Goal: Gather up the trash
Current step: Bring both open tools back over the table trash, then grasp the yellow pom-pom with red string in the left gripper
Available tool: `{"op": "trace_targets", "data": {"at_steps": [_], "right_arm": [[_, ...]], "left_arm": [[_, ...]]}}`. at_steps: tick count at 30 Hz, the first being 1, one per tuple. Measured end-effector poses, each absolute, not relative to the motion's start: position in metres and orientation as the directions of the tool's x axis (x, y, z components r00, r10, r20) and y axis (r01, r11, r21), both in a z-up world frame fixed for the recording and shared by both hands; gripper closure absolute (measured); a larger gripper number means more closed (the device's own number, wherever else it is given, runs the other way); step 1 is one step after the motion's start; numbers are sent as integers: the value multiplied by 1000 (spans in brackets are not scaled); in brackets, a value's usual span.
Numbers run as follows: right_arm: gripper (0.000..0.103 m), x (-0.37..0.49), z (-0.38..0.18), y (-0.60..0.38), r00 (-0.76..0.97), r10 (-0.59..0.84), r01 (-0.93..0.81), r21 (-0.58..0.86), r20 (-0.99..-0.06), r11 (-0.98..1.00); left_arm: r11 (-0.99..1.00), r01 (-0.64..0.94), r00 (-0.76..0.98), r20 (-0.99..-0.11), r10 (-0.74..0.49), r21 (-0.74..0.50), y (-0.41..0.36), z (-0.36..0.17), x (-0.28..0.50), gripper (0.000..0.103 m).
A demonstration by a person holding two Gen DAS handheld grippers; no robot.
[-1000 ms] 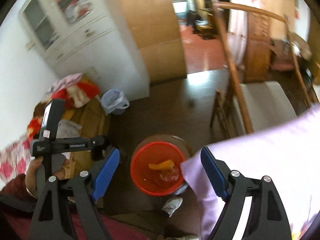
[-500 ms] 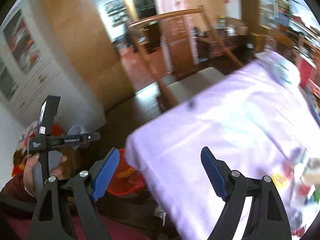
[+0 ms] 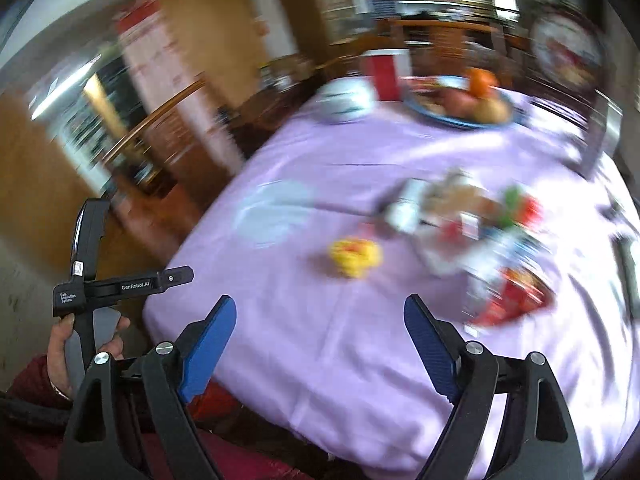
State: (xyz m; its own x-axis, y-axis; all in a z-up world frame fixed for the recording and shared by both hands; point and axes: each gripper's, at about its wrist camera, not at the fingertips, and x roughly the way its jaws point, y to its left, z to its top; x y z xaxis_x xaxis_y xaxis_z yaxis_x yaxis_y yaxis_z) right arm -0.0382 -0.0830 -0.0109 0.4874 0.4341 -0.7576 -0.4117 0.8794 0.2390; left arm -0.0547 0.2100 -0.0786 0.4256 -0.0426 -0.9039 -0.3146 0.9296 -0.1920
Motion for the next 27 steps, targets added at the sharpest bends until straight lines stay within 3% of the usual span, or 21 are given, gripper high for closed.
{"op": "trace_targets", "data": {"at_steps": [12,27], "right_arm": [[16,-66,-23,-228,613,273,-33,322,-741,946],[15,-54,-32,-269,602,186,87,294,-777,952]], "left_arm": [[994,19,389,-915,-109,-110,77,-100,37,7],[998,33,308,-949,-65,-57,44,-149,101,6]]}}
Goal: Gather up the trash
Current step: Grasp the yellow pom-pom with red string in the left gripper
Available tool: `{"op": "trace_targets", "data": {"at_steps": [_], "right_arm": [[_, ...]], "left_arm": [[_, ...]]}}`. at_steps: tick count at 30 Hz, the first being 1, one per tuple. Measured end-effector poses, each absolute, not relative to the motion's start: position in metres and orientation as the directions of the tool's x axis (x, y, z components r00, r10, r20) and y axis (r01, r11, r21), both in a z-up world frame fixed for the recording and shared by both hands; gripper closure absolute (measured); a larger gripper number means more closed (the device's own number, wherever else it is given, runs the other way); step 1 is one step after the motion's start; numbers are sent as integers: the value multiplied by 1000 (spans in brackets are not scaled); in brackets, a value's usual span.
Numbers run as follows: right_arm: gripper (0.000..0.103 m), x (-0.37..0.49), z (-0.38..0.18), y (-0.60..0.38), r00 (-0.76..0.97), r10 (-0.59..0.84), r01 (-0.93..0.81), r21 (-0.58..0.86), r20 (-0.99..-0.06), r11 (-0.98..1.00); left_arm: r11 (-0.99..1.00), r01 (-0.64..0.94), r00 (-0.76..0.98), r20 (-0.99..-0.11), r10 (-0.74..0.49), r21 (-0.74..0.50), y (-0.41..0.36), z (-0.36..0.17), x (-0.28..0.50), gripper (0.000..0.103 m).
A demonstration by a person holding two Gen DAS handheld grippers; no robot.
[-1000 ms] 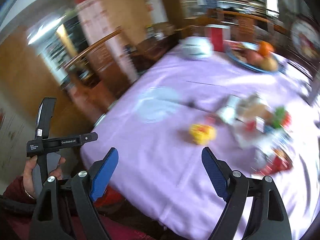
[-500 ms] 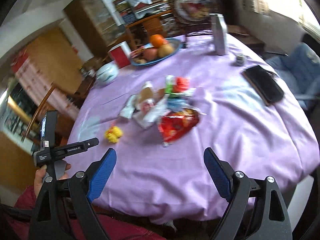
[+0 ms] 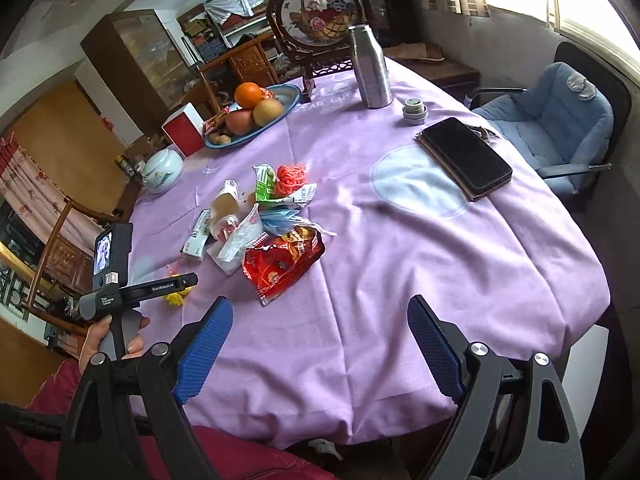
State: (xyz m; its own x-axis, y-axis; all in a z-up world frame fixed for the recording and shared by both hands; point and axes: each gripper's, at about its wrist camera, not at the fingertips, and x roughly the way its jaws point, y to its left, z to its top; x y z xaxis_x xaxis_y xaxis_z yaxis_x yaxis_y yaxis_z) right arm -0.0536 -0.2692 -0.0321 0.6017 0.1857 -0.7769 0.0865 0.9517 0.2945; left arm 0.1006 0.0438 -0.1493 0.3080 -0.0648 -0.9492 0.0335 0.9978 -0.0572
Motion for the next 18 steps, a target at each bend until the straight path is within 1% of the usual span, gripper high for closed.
{"op": "trace_targets", "data": {"at_steps": [1,3,5,7,10,14,18], "right_arm": [[15,-48,-34,-267,593,194,79,296,-782,952],[15,-39,-37,-262,578,212,63,302,-788,951],[15,-28,-41,-256,560,239,42,315,-793,948],[15,-18,-45,-249,543,265,22,329,-797,944],[15,1,-50,-233,511,313,-26,350,-800,936],[15,25,-58,-205,460,375,-108,369,-804,923],[15,45,-65,-183,427,403,-166,368,-810,915]], "left_arm": [[998,23,302,-951,-63,-59,47,-152,101,7],[997,10,305,-950,-70,-70,52,-153,99,17],[994,1,313,-944,-108,-114,64,-150,93,41],[986,-18,317,-936,-151,-165,75,-147,87,52],[979,-49,335,-926,-171,-199,91,-136,75,52],[979,-76,360,-920,-152,-192,106,-121,60,52],[973,-131,378,-917,-130,-192,124,-109,46,52]]}}
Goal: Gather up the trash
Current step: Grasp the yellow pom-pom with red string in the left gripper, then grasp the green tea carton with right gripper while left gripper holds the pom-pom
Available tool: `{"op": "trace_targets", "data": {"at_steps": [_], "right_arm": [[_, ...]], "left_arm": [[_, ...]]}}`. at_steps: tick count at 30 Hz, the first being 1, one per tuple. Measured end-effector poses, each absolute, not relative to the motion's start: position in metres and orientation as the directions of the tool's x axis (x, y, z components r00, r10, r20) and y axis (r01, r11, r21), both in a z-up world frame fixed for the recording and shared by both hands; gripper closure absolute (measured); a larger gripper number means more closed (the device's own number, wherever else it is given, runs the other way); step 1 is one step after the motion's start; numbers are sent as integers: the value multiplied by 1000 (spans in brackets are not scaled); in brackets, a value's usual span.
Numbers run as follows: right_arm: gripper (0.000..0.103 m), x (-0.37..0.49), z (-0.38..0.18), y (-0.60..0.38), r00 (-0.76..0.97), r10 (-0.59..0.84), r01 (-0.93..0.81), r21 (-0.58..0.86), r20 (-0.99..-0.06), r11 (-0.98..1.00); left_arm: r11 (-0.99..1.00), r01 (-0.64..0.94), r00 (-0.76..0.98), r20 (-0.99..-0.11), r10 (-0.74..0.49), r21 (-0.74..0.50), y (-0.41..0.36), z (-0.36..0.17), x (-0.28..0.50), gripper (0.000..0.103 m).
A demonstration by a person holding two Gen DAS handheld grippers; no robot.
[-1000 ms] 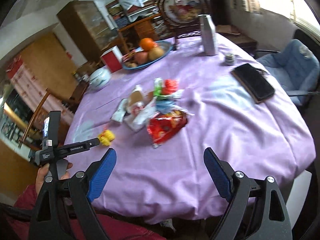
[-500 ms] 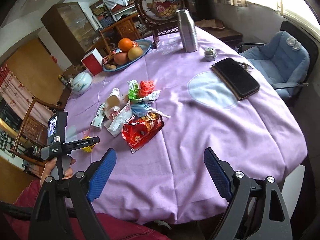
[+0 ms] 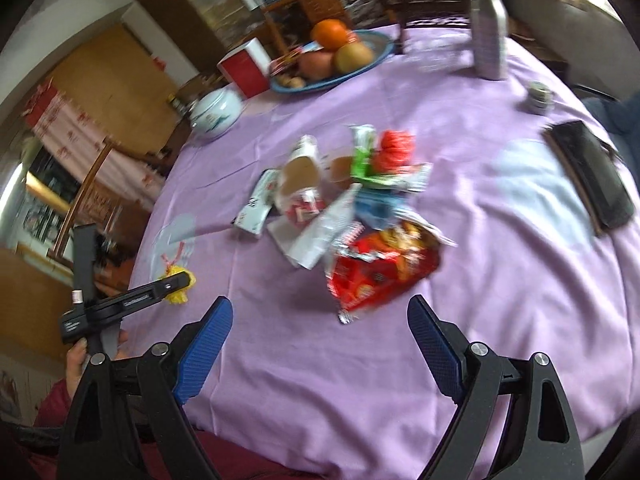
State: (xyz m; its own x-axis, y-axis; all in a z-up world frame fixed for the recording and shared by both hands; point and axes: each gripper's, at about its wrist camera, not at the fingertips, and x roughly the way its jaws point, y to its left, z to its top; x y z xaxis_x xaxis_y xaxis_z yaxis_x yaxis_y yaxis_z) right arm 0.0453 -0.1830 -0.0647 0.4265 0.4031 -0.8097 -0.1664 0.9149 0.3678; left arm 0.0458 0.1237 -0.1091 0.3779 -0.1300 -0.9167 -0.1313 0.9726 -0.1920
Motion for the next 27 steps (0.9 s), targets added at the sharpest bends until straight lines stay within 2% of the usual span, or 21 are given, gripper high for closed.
{"op": "trace_targets", "data": {"at_steps": [7,11,20,27], "right_arm": [[16,77,-81,-180,422,364,-175,319,-830,931],[16,86,-97,-204,428,294,-104,276,-855,955],[16,107,-140,-246,337,413,14,443,-846,896],[16,120,-120,-249,426,411,-33,441,-806,897]], "left_arm": [[951,-248,409,-910,-69,-184,157,-90,13,52],[939,-295,410,-911,-43,-177,166,-87,-2,52],[927,-338,403,-915,-13,-162,152,-82,-20,52],[918,-373,403,-915,30,-134,148,-73,-31,52]]}}
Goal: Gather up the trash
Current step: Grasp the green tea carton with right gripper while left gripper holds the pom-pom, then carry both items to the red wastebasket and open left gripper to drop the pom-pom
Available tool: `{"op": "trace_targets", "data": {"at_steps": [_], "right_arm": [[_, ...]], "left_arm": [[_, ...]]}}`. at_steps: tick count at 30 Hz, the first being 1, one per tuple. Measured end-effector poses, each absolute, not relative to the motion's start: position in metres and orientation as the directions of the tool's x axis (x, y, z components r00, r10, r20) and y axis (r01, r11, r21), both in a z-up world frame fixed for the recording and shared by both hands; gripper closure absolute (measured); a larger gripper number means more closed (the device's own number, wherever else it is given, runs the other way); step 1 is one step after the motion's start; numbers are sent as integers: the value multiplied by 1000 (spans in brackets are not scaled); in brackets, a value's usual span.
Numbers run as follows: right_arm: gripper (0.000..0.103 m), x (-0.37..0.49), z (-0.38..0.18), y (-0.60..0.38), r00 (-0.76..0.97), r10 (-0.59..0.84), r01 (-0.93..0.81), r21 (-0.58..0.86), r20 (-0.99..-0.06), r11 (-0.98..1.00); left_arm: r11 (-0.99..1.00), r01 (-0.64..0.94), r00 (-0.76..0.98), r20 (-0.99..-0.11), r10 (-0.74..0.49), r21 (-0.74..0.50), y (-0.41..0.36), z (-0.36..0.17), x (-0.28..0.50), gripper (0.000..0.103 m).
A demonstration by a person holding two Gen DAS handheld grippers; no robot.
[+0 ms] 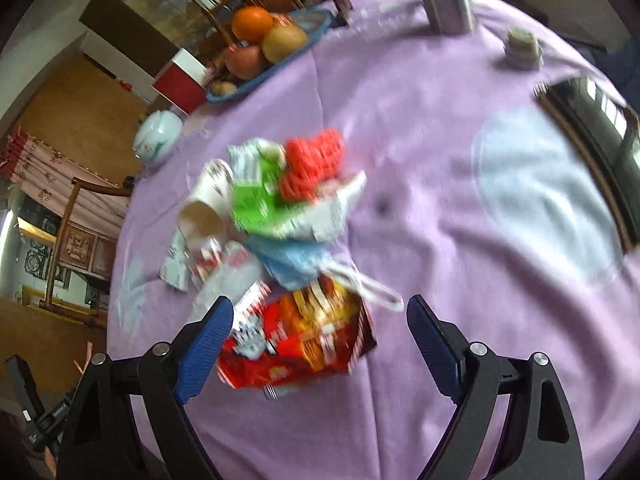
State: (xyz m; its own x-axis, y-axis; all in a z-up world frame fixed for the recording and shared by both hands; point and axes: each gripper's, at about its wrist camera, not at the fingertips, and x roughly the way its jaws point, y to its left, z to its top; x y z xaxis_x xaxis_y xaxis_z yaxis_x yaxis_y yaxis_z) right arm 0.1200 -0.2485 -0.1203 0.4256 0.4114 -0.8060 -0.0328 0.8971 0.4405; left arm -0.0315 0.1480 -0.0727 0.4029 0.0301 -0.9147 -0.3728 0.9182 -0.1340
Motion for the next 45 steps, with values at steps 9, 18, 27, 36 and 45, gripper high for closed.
{"op": "trace_targets", "data": {"at_steps": [9,18,27,36,45], "right_arm": [[18,162,-127,-228,420,418,-74,429,-805,900],[23,198,-165,-220,345,478,56,526,-808,849],[31,165,-96,-234,523,475,-109,497,-708,861],[31,106,-22,-210,625,462,-312,341,-629,887],[31,81,-10,-101,473,602,-546,322,-644,773]], "left_arm": [[886,-451,395,-914,94,-104,157,-62,-56,52],[858,-504,384,-916,119,-100,162,-60,-75,52],[878,-463,428,-898,103,-120,159,-53,-58,52],[910,-383,468,-883,40,-162,152,-52,-30,52],[839,-505,475,-877,73,-203,200,-57,-72,52]]}}
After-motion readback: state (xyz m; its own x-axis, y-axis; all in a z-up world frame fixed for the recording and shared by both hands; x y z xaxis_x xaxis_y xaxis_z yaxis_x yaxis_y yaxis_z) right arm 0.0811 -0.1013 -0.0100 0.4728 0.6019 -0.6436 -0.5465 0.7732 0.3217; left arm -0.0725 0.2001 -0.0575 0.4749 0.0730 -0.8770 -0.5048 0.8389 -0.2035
